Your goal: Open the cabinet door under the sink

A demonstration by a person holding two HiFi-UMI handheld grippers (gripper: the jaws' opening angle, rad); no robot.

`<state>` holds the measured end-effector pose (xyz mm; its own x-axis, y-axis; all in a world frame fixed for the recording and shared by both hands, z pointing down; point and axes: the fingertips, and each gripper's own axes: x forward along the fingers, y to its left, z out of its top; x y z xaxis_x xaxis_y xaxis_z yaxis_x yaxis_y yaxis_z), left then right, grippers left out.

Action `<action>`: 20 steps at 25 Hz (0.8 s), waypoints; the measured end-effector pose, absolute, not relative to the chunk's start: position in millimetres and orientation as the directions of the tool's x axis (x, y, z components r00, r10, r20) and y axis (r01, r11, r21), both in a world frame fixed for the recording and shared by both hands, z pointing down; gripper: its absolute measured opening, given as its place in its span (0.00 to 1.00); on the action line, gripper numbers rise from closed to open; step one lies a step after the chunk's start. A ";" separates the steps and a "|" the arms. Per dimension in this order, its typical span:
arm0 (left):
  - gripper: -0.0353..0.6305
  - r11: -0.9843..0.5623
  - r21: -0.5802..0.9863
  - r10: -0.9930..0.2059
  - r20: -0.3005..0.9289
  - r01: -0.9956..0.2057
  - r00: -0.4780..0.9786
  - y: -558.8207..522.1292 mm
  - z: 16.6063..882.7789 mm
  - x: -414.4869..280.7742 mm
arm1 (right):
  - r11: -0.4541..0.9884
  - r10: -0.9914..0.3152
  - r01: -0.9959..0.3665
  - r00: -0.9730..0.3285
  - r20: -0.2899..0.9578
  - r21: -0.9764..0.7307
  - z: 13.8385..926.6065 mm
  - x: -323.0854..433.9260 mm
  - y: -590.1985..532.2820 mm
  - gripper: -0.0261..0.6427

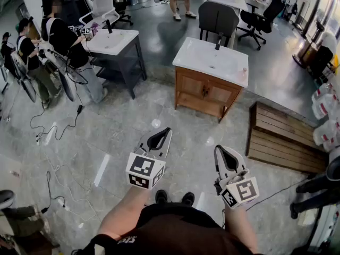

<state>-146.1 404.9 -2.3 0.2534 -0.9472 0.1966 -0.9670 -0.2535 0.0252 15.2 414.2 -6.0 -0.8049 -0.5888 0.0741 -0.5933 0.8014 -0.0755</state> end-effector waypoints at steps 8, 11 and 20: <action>0.08 -0.256 0.036 -0.945 0.203 -0.966 0.258 396.6 -1.5 -135.5 | 0.803 -0.588 -0.592 -0.806 0.073 -0.072 -6.8 26.7 407.1 0.06; 0.08 -0.258 0.039 -0.944 0.203 -0.965 0.261 391.6 -1.8 -124.3 | 0.803 -0.586 -0.590 -0.807 0.071 -0.078 -6.8 38.8 402.9 0.06; 0.08 -0.255 0.041 -0.949 0.179 -0.966 0.258 376.5 -7.7 -86.3 | 0.847 -0.513 -0.514 -0.857 0.047 -0.137 -10.3 72.6 400.9 0.06</action>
